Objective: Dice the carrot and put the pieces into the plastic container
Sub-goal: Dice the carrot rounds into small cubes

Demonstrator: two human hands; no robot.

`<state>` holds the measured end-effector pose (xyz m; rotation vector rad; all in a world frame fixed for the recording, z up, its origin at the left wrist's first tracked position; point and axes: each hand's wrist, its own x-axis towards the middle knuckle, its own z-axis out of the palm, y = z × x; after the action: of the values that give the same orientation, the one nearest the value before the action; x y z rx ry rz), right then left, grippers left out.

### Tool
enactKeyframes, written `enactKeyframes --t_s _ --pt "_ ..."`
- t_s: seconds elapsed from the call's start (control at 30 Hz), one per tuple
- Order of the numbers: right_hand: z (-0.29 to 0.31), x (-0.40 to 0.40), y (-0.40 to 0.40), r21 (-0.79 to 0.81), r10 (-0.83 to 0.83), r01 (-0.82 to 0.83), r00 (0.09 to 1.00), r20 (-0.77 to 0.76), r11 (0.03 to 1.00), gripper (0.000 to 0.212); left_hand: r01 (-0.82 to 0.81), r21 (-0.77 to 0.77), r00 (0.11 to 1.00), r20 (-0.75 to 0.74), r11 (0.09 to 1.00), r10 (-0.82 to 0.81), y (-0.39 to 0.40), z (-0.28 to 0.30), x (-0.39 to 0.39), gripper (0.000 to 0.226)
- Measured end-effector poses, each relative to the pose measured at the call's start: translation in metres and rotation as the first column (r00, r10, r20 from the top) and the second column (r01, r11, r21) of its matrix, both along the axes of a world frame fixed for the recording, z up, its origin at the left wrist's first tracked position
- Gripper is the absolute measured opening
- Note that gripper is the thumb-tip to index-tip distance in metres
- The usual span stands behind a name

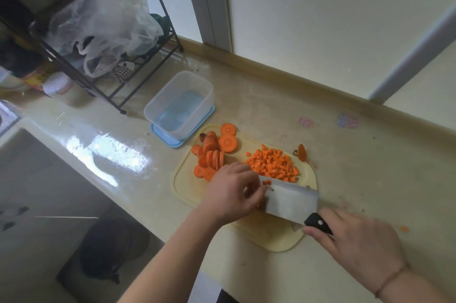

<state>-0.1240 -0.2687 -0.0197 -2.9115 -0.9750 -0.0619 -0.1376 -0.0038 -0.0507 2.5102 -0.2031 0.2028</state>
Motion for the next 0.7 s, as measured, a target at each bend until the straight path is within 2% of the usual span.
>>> enactKeyframes --t_s 0.1,0.23,0.33,0.43,0.5,0.57,0.63,0.7 --pt "-0.002 -0.001 0.002 0.005 0.037 -0.038 0.998 0.041 0.999 0.050 0.034 0.091 0.995 -0.102 0.995 -0.024 -0.007 -0.005 0.010 0.033" --pt "-0.009 -0.002 0.000 0.061 0.049 -0.054 0.995 0.082 0.997 0.062 0.019 0.082 0.979 -0.202 0.996 -0.002 -0.010 -0.010 0.018 0.033" --pt "-0.010 -0.003 0.001 0.115 0.038 -0.050 0.994 0.106 0.992 0.070 -0.023 0.061 0.978 -0.205 0.998 0.035 -0.012 -0.011 0.026 0.024" --pt "-0.010 -0.005 -0.001 0.140 0.027 -0.046 0.991 0.135 0.989 0.072 -0.093 0.115 0.988 -0.112 0.989 0.106 -0.004 -0.003 0.040 0.022" --pt "-0.010 -0.006 -0.003 0.163 0.008 -0.030 0.991 0.130 0.986 0.073 -0.198 0.253 0.976 -0.036 0.947 0.213 0.008 0.008 0.054 0.021" --pt "-0.008 -0.007 -0.006 0.189 -0.016 -0.004 0.994 0.108 0.982 0.073 -0.242 0.487 0.930 -0.129 0.840 0.343 0.021 0.018 0.067 0.031" --pt "-0.005 -0.008 -0.008 0.201 -0.035 0.017 0.996 0.085 0.979 0.073 -0.200 0.627 0.886 -0.213 0.753 0.413 0.029 0.023 0.074 0.036" --pt "-0.004 -0.008 -0.010 0.220 -0.037 0.020 0.996 0.077 0.975 0.071 -0.152 0.678 0.883 -0.233 0.719 0.407 0.030 0.021 0.075 0.033"
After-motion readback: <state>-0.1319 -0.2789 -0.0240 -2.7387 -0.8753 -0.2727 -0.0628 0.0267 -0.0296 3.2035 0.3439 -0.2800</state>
